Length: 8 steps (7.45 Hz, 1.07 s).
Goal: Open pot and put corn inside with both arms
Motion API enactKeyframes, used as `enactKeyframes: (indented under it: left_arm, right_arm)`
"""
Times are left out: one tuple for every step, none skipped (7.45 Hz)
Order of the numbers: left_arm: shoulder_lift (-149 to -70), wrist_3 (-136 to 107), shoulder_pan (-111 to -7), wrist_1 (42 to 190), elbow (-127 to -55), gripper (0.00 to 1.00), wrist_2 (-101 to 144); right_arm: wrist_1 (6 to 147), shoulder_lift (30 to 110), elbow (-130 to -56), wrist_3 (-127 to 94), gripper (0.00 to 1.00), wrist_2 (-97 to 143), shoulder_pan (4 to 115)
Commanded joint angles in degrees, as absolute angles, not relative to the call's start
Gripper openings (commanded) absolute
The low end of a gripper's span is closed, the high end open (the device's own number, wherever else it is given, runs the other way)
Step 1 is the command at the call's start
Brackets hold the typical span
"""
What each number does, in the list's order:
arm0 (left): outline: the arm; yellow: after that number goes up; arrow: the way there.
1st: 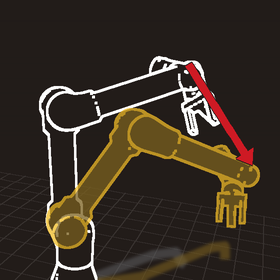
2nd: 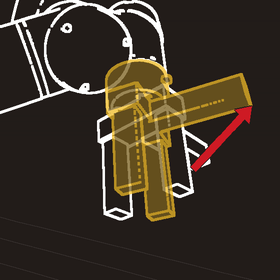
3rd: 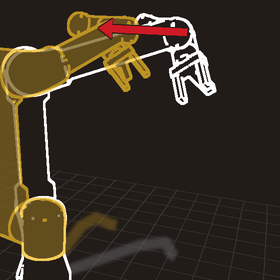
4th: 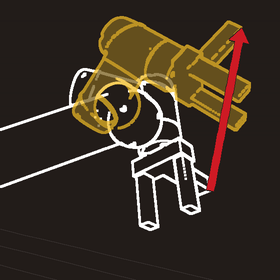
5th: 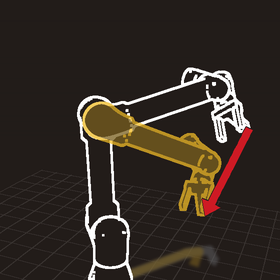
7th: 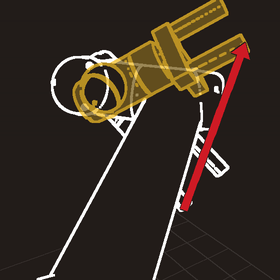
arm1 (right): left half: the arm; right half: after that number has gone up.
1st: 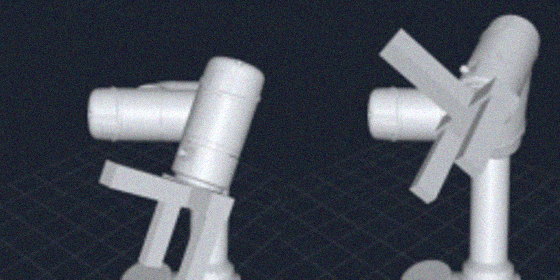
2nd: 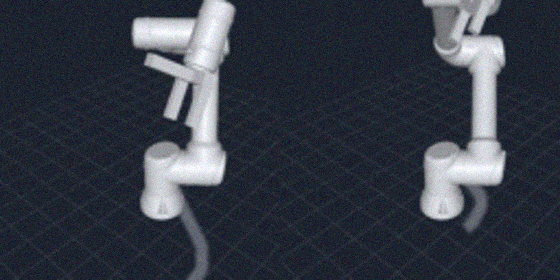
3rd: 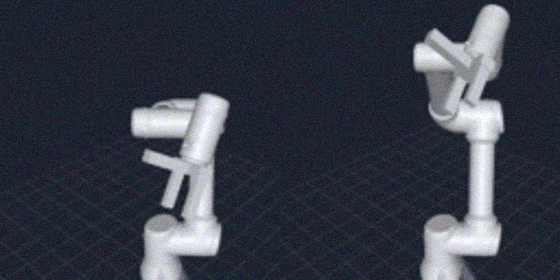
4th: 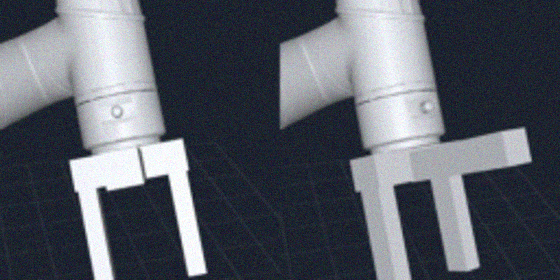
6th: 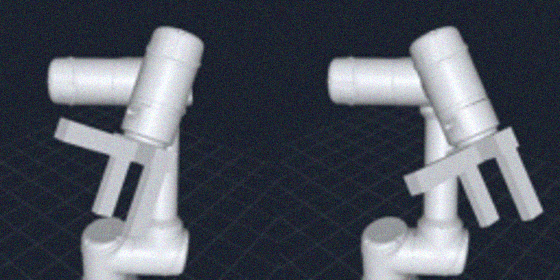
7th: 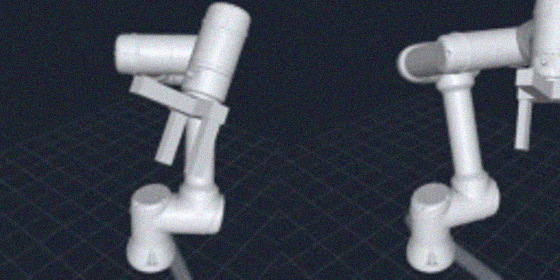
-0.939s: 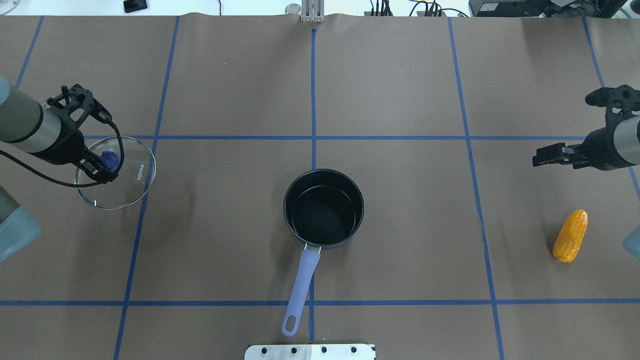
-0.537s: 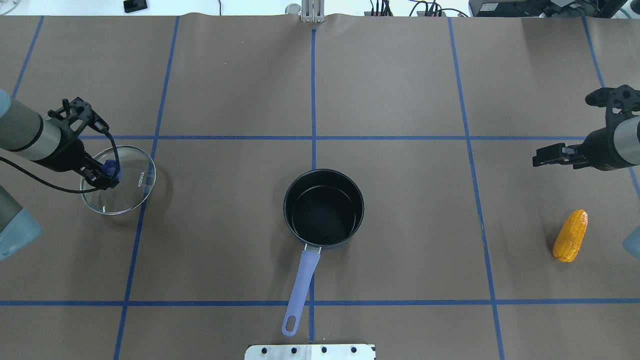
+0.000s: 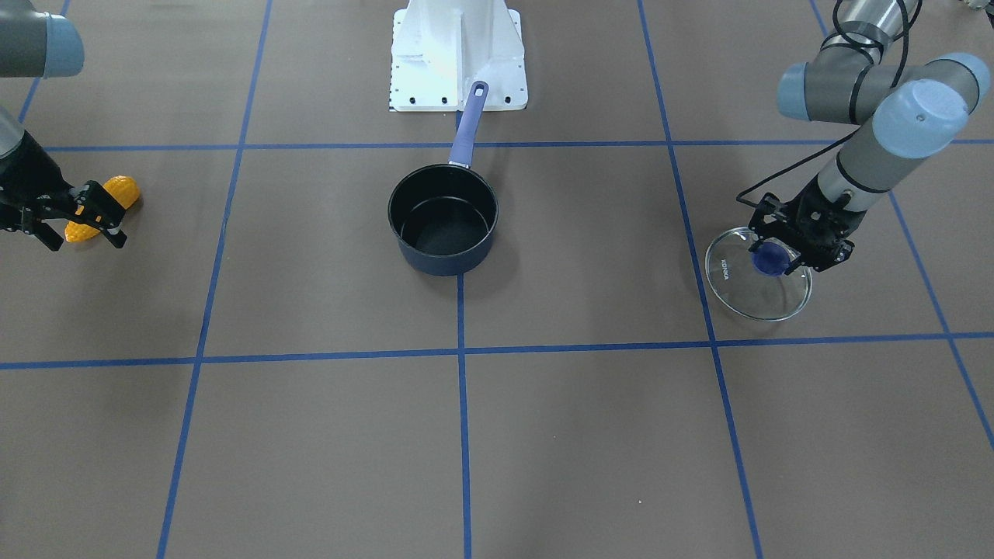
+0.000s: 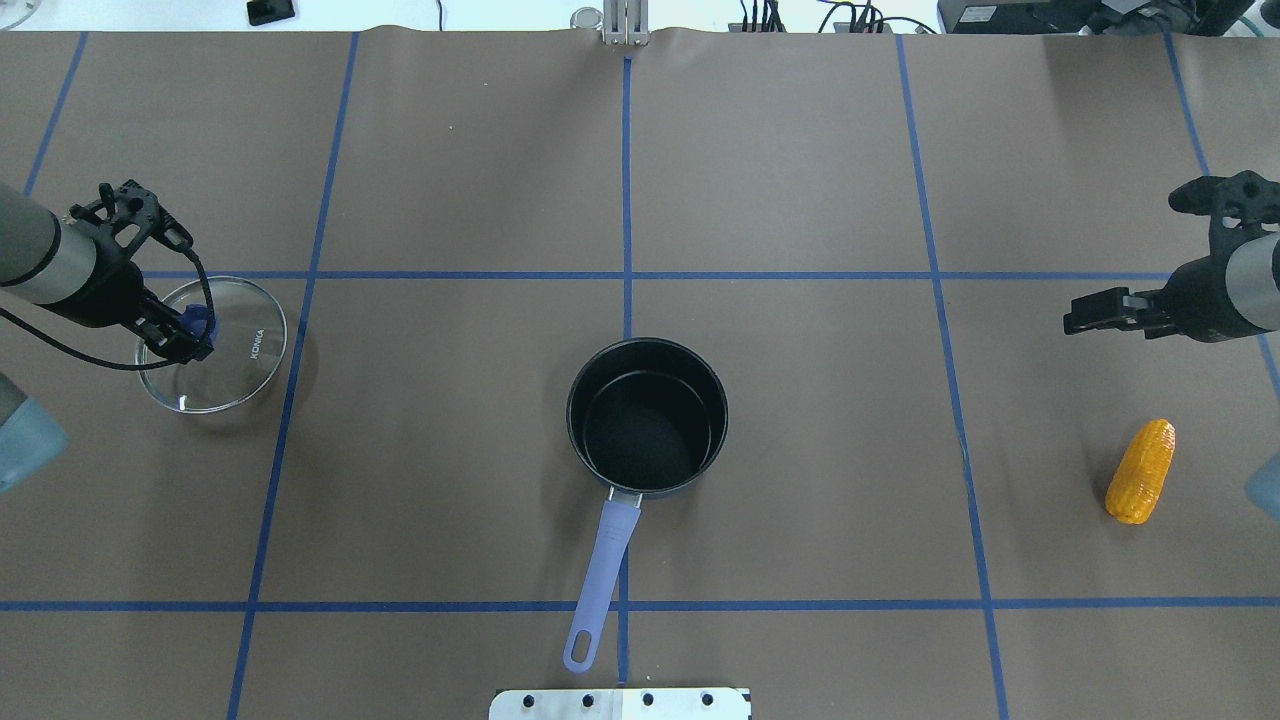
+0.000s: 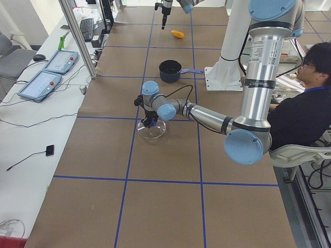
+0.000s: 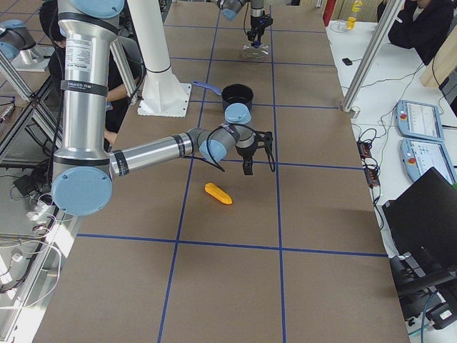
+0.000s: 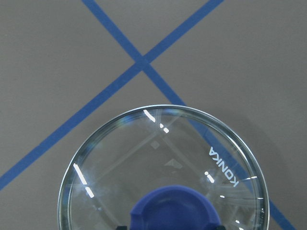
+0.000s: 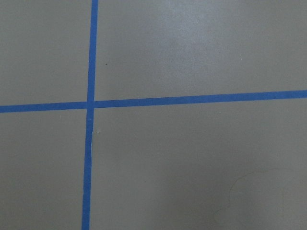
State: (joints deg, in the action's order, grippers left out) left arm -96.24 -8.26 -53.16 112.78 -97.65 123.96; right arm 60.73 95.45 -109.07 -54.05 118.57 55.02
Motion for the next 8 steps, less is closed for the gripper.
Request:
enactKeyframes:
  left_arm:
    - [-96.2, -7.5, -53.4, 113.5, -96.0, 0.35, 124.0]
    - [-96.2, -7.5, -53.3, 113.6, -96.0, 0.69, 124.0]
    - [-96.2, -7.6, -53.3, 113.7, -96.2, 0.97, 123.9]
    - [-96.2, -8.2, -53.4, 113.7, -96.5, 0.98, 123.8]
    - [-96.8, -8.2, -55.0, 113.1, -96.7, 0.98, 124.2]
    - [-97.2, -8.1, -59.5, 112.2, -96.6, 0.98, 128.3]
    - [-97.6, -7.6, -65.6, 109.5, -96.8, 0.98, 133.7]
    - [-97.6, -7.4, -70.4, 108.7, -96.6, 0.98, 136.4]
  right_arm:
    - [60.7, 95.4, -109.1, -54.1, 1.00, 118.6, 55.0]
    - [60.7, 95.4, -109.1, -54.1, 1.00, 118.6, 55.0]
    - [60.7, 95.4, -109.1, -54.1, 1.00, 118.6, 54.9]
    - [60.7, 95.6, -109.1, -54.1, 1.00, 118.6, 54.9]
    - [60.7, 95.8, -109.1, -54.1, 1.00, 118.7, 54.9]
    - [60.6, 97.5, -109.4, -54.7, 1.00, 118.7, 55.0]
    - [60.6, 100.1, -111.1, -56.8, 0.99, 118.6, 55.0]
    - [60.6, 103.6, -112.6, -58.7, 0.98, 117.3, 55.0]
